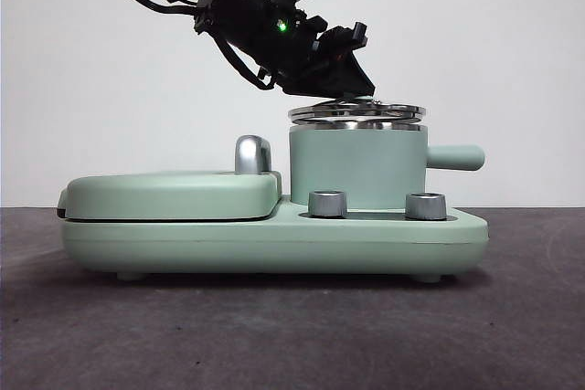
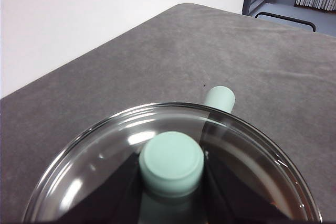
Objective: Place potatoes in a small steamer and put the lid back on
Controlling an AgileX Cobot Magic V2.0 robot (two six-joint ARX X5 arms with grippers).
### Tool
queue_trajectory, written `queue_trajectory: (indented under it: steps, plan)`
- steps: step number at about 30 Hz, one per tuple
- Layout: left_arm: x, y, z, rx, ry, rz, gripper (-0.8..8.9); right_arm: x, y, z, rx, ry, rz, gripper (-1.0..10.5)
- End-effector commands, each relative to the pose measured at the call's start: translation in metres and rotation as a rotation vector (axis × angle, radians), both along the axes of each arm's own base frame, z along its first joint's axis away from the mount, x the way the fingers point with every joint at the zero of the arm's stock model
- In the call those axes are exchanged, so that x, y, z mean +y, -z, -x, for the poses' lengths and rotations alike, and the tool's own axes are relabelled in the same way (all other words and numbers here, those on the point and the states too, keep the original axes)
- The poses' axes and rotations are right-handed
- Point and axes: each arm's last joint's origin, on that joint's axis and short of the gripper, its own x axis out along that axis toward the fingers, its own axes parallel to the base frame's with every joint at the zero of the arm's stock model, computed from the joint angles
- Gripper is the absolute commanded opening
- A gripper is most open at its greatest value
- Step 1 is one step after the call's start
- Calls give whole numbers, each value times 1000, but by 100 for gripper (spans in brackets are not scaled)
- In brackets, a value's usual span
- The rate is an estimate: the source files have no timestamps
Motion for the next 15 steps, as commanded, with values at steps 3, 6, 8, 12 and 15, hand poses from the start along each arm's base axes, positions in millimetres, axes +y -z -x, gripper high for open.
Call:
queue_trajectory:
  steps: [3, 6, 8, 12, 15]
  plan:
    - [-8, -4, -3, -54, 18, 6, 13, 1, -3, -1, -9, 5, -10, 326]
    - [-9, 0, -4, -49, 18, 3, 13, 1, -3, -1, -9, 5, -10, 326]
    - [-9, 2, -5, -46, 18, 2, 13, 1, -3, -1, -9, 5, -10, 326]
    - [-10, 6, -7, -38, 18, -3, 13, 1, -3, -1, -9, 5, -10, 326]
    - [-10, 6, -7, -38, 19, -4, 13, 1, -3, -1, -9, 5, -10, 326]
